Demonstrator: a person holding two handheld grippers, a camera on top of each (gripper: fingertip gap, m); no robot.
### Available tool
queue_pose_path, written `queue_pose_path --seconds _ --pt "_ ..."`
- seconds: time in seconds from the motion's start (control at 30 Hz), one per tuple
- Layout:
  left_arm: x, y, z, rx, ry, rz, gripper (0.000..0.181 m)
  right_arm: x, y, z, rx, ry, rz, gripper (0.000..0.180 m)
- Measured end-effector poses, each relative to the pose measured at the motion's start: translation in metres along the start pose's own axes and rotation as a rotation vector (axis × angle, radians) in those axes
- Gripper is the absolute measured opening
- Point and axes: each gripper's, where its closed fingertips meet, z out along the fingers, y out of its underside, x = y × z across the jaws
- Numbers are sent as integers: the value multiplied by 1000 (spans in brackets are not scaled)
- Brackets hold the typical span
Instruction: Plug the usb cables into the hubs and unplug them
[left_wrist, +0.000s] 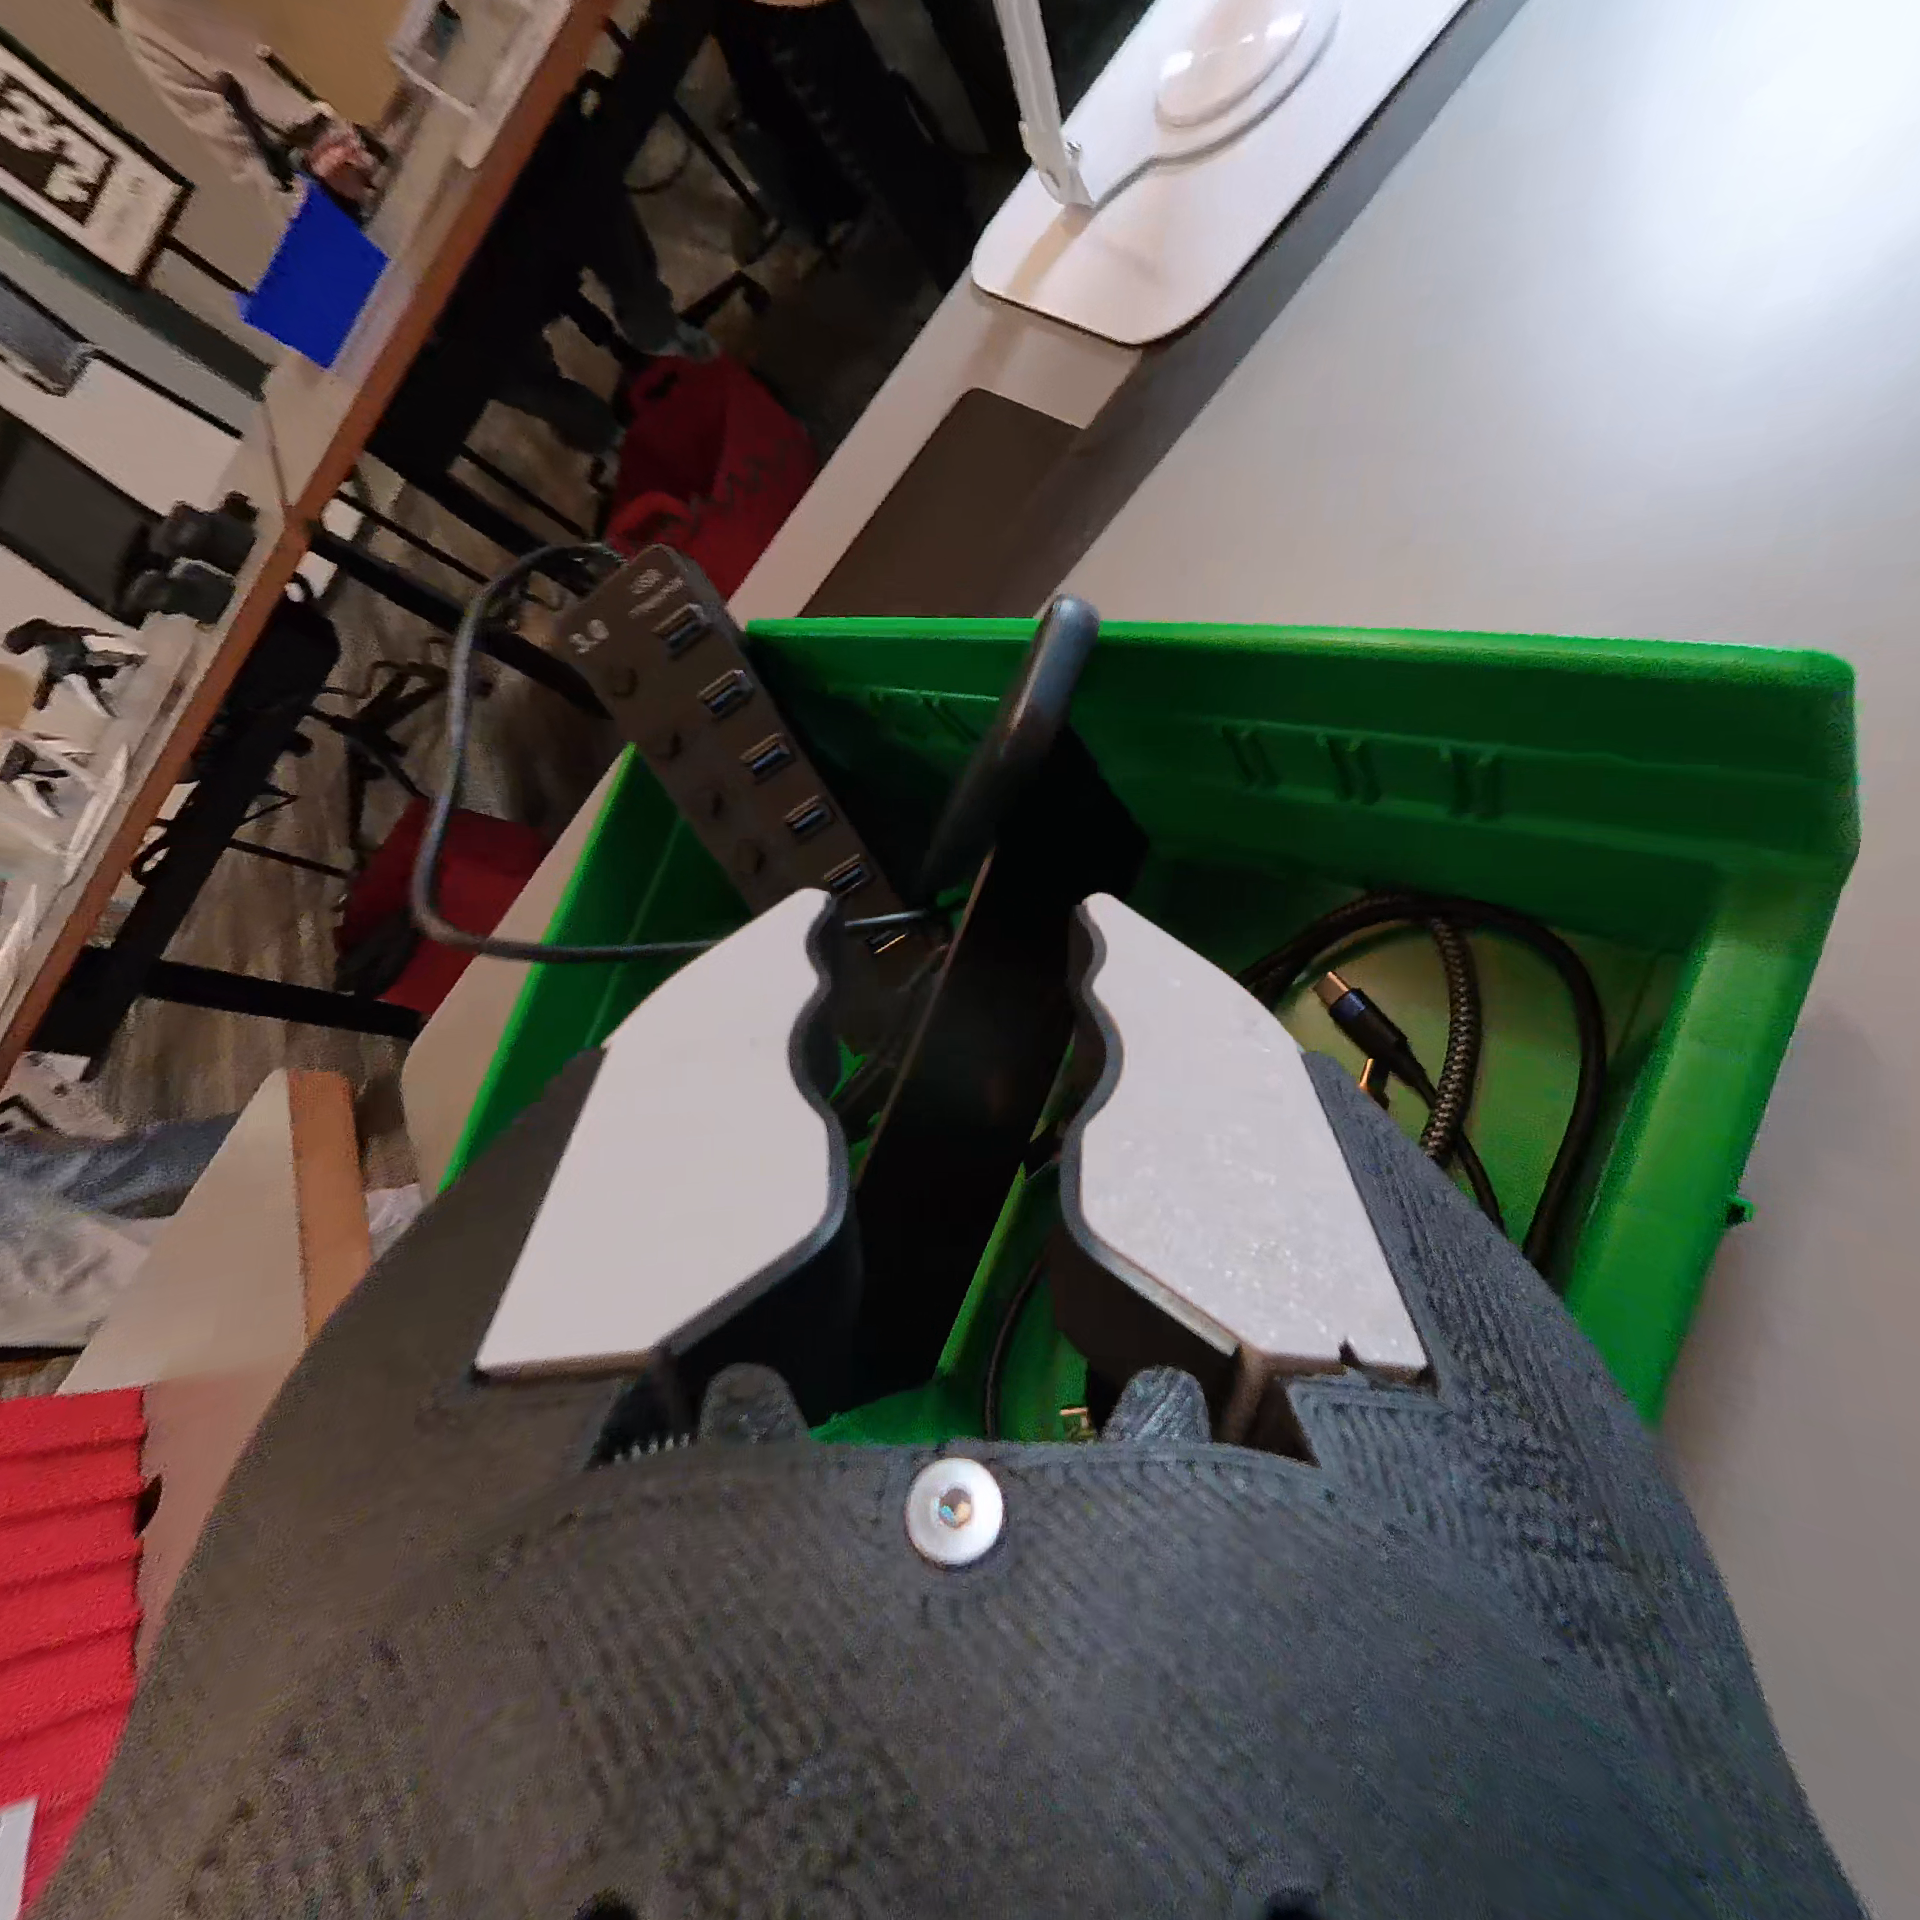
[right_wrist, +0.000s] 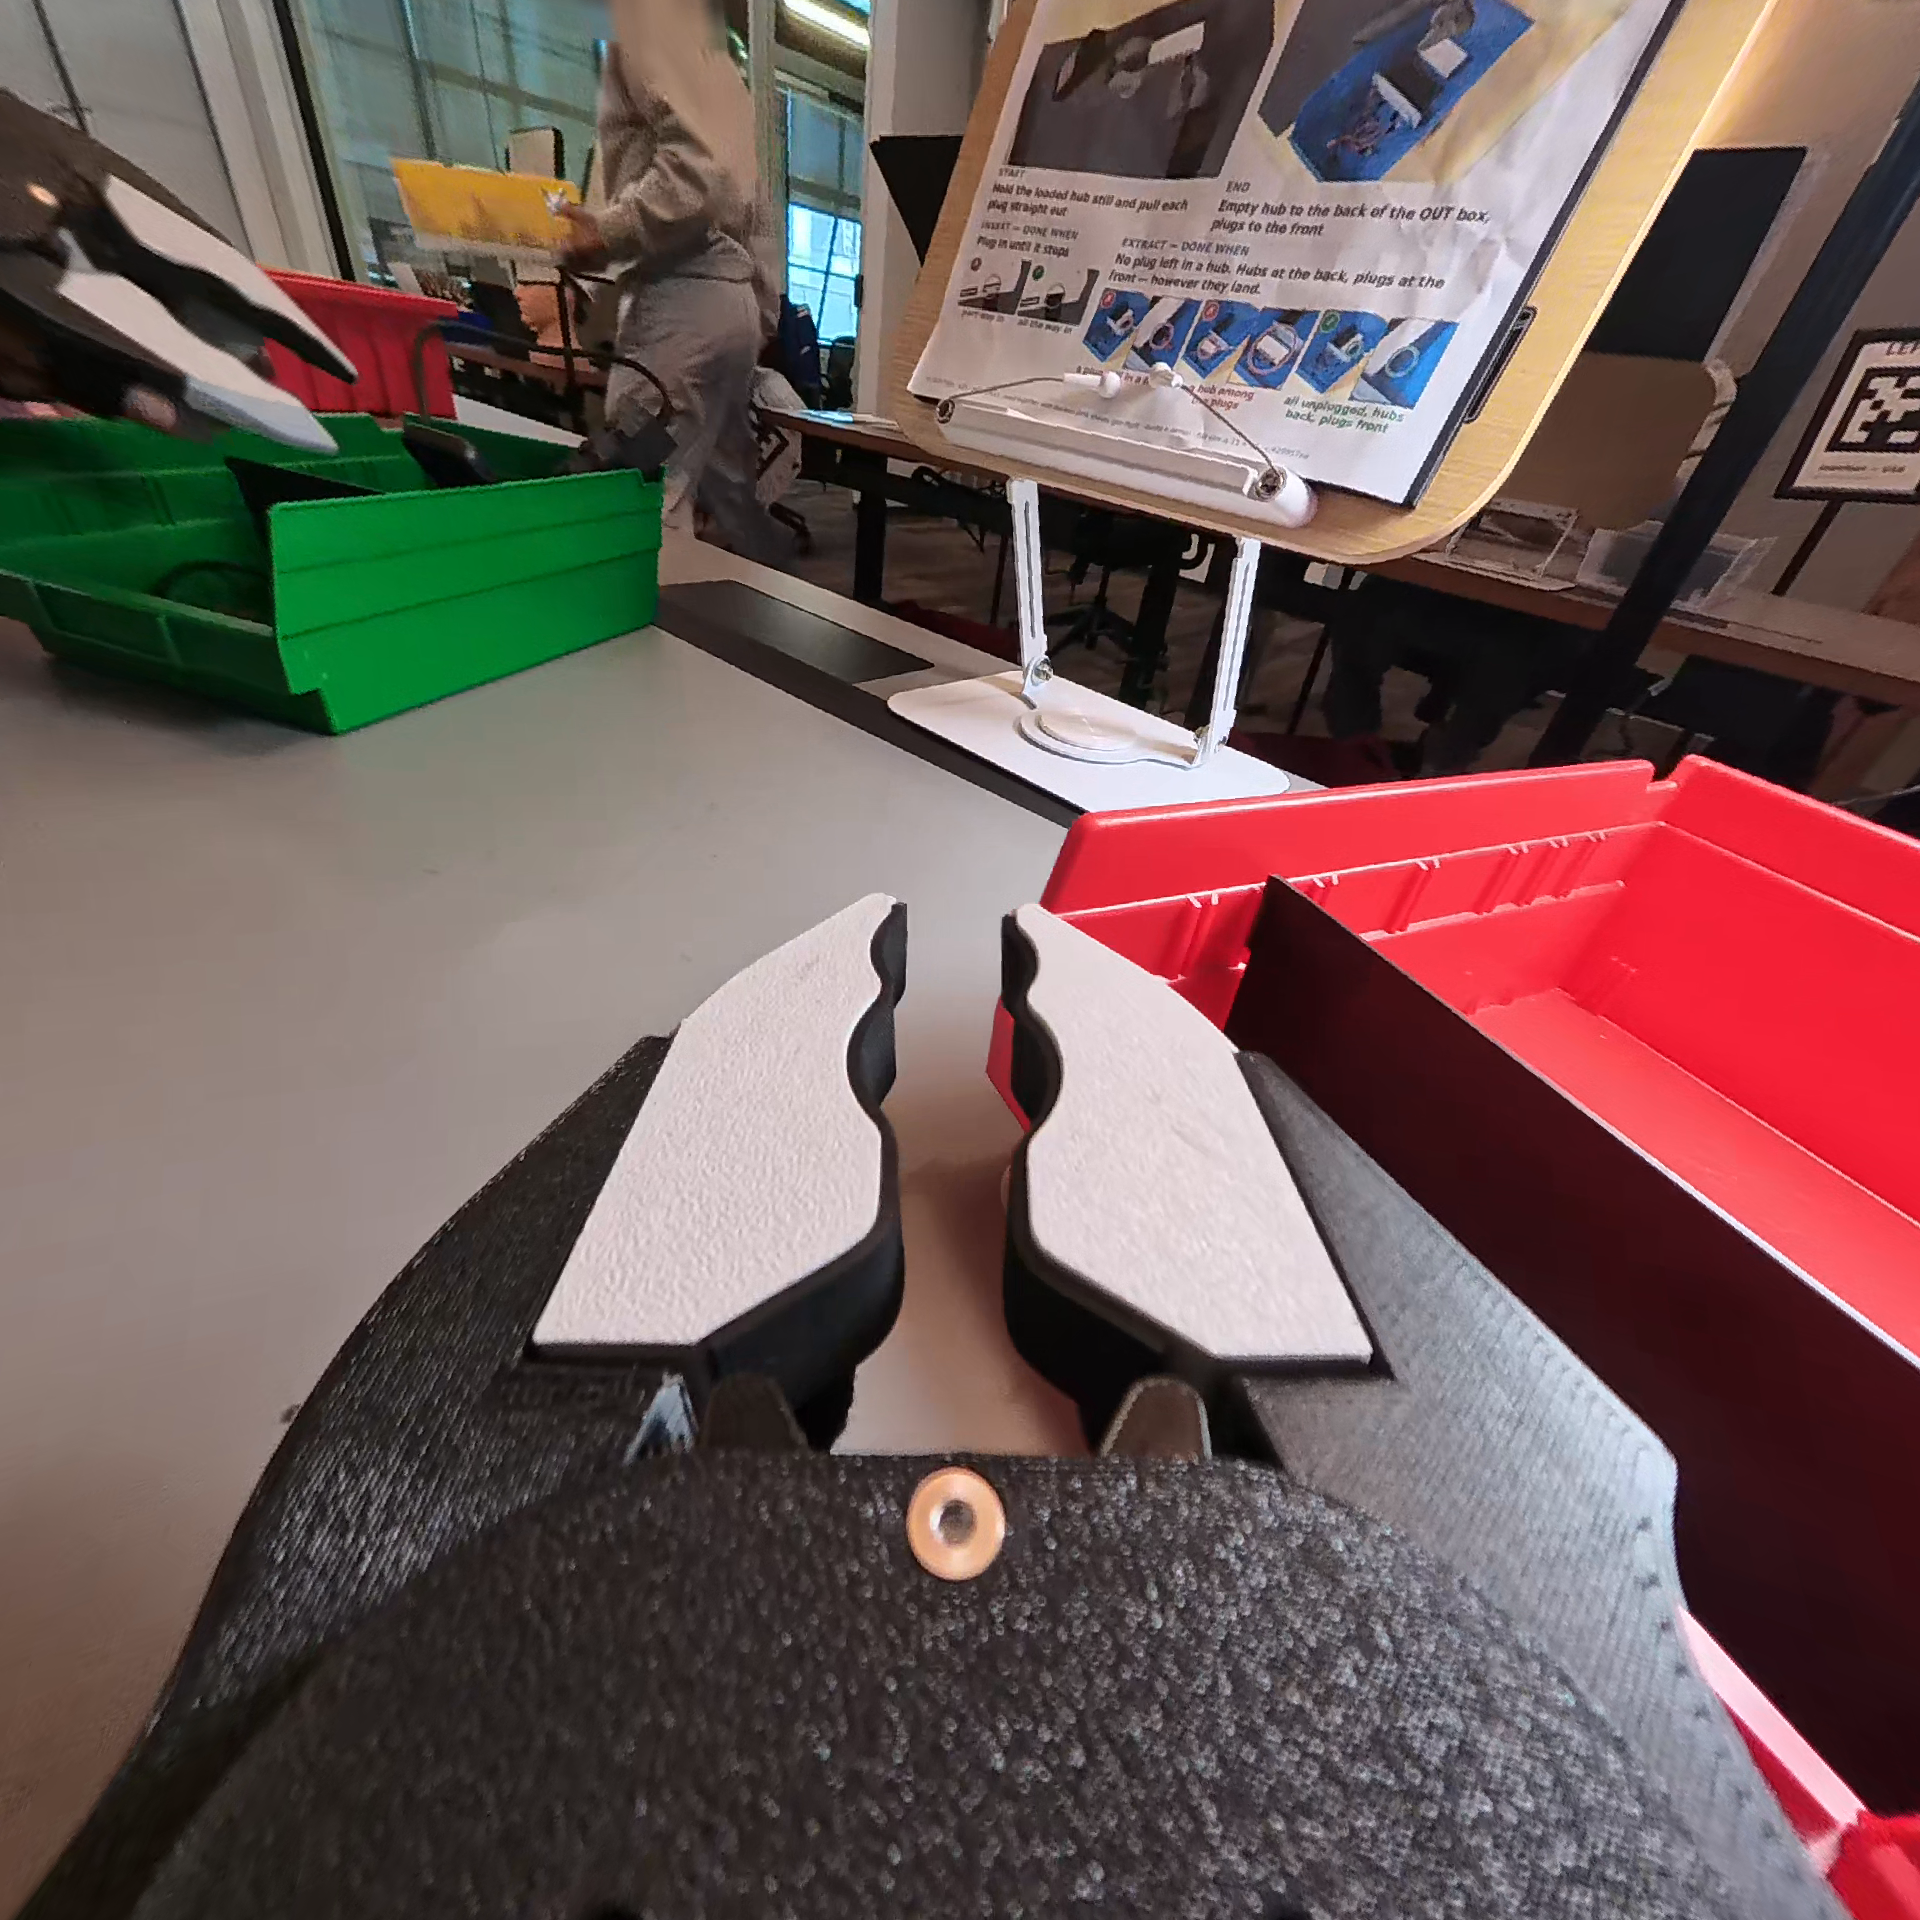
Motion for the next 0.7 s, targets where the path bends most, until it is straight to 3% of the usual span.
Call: queue_pose_path --seconds 0.1,0.23,0.33,0.7 --pt "5 4 17 -53 33 22 45 -1 -4 -2 14 0 -8 17" --pt "4 11 34 -132 31 44 36 0 -9 -5 33 0 -1 17" --pt "1 10 40 -141 15 62 1 -1 -10 -6 34 -3 -1 17" --pt "-6 -7 33 -33 -5 50 1 1 -8 -6 25 4 5 16"
